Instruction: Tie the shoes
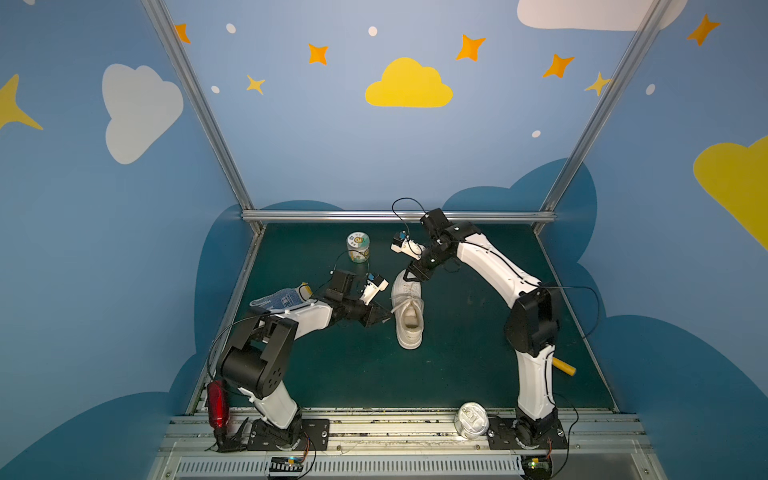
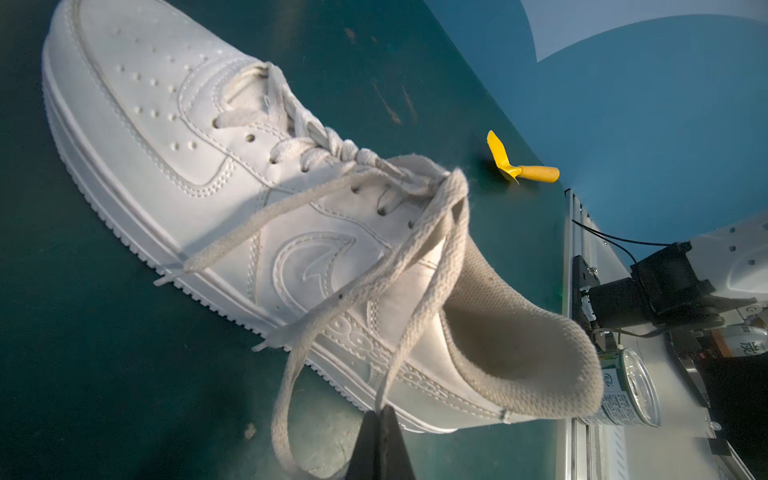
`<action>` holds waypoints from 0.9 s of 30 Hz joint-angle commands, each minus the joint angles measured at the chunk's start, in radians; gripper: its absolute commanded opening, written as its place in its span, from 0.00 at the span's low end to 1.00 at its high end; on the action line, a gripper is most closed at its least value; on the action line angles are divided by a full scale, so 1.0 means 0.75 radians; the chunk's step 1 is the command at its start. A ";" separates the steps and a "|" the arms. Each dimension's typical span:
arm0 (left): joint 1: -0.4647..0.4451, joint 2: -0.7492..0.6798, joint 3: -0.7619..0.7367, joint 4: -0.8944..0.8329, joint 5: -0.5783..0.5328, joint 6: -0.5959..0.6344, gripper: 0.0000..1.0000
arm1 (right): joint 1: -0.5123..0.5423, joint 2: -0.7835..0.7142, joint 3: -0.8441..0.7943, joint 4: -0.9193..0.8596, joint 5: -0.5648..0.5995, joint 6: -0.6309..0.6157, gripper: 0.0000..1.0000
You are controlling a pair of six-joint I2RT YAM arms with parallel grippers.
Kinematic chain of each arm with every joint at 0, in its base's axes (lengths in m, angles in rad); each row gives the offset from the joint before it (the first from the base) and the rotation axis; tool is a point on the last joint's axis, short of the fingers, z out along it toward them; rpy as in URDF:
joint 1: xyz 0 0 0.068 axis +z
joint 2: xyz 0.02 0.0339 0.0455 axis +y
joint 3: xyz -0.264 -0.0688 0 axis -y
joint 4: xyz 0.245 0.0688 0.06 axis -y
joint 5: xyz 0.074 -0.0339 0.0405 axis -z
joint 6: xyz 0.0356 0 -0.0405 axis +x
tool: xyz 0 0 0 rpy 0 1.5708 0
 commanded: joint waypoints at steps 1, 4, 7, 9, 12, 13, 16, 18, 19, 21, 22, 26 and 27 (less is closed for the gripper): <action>-0.009 0.036 -0.002 -0.010 -0.020 -0.013 0.04 | 0.030 0.121 0.168 -0.324 0.060 0.058 0.40; -0.019 0.048 -0.013 0.011 -0.029 -0.024 0.04 | 0.050 0.156 0.191 -0.328 0.038 0.049 0.36; -0.026 0.046 -0.034 0.036 -0.045 -0.036 0.04 | 0.082 0.196 0.228 -0.353 0.047 0.003 0.35; -0.028 0.039 -0.057 0.077 -0.052 -0.044 0.04 | 0.092 0.230 0.261 -0.368 0.045 0.013 0.34; -0.032 0.034 -0.066 0.098 -0.053 -0.047 0.04 | 0.103 0.273 0.299 -0.374 0.037 0.027 0.34; -0.033 0.035 -0.068 0.100 -0.055 -0.044 0.04 | 0.106 0.290 0.321 -0.379 0.030 0.026 0.34; -0.033 0.044 -0.075 0.109 -0.053 -0.042 0.04 | 0.119 0.332 0.373 -0.388 0.019 0.004 0.31; -0.034 0.050 -0.079 0.118 -0.045 -0.042 0.04 | 0.128 0.353 0.380 -0.373 0.021 -0.029 0.28; -0.037 0.050 -0.081 0.123 -0.042 -0.045 0.04 | 0.131 0.364 0.388 -0.368 0.026 -0.045 0.27; -0.036 0.050 -0.088 0.135 -0.044 -0.049 0.04 | 0.138 0.383 0.405 -0.362 0.042 -0.040 0.25; -0.036 0.049 -0.091 0.141 -0.045 -0.050 0.04 | 0.141 0.390 0.409 -0.361 0.052 -0.039 0.24; -0.036 0.052 -0.098 0.165 -0.043 -0.061 0.04 | 0.141 0.414 0.407 -0.362 0.060 0.005 0.22; -0.036 0.054 -0.097 0.165 -0.039 -0.061 0.04 | 0.143 0.420 0.404 -0.364 0.067 0.004 0.22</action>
